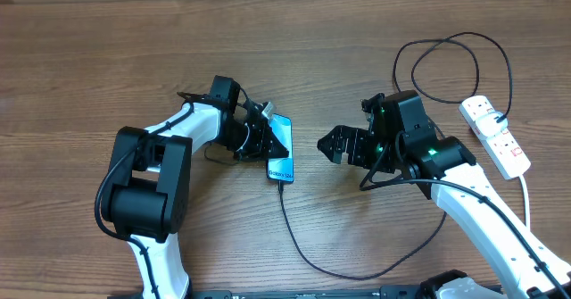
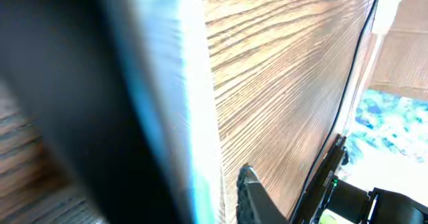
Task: Plug charger to phone and switch on socket
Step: 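Open the right gripper and move it toward the white power strip, then press the orange switch on the power strip with the right gripper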
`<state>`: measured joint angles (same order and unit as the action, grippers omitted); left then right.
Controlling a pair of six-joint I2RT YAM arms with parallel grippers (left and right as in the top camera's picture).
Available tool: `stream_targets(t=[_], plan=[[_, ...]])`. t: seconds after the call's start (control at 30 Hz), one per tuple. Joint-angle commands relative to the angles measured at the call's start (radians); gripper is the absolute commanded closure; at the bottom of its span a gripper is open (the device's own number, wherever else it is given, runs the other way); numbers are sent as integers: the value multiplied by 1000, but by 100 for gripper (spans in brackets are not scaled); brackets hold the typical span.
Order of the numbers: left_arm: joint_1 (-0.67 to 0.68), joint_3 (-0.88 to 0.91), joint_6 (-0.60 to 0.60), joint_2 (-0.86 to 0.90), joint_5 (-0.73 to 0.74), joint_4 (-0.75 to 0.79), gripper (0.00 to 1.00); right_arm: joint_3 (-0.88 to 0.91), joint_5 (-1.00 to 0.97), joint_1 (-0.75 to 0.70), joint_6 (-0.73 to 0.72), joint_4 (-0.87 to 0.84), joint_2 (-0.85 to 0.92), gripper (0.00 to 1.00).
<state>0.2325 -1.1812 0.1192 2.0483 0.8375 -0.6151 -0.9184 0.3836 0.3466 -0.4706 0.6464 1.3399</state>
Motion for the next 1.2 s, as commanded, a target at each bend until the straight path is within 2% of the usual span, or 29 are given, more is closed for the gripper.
stream_targets(t=[0.0,0.2,0.37,0.5,0.6,0.87,1.0,1.17], plan=[[4,-27,-29,2,-11,-5,85,-25,-17,-6,-1,-1,-15,0],[4,-27,-29,2,-11,-9,82,-25,-21,-6,0,-1,-15,0],[4,-27,-29,2,-14,-11,72,-25,-138,-6,-1,-33,-14,0],[4,-27,15,2,-92,-18,68,-26,-182,-35,-9,-34,-14,0],[4,-27,72,2,-144,-17,67,-29,-183,-109,-58,-10,-16,0],[3,-27,87,2,-177,3,56,-85,-182,-428,-65,113,-16,0],[3,-27,106,2,-224,-4,56,-84,-182,-566,-65,116,-14,0],[3,-27,106,3,-246,-9,56,-84,-262,-652,-64,116,-13,0]])
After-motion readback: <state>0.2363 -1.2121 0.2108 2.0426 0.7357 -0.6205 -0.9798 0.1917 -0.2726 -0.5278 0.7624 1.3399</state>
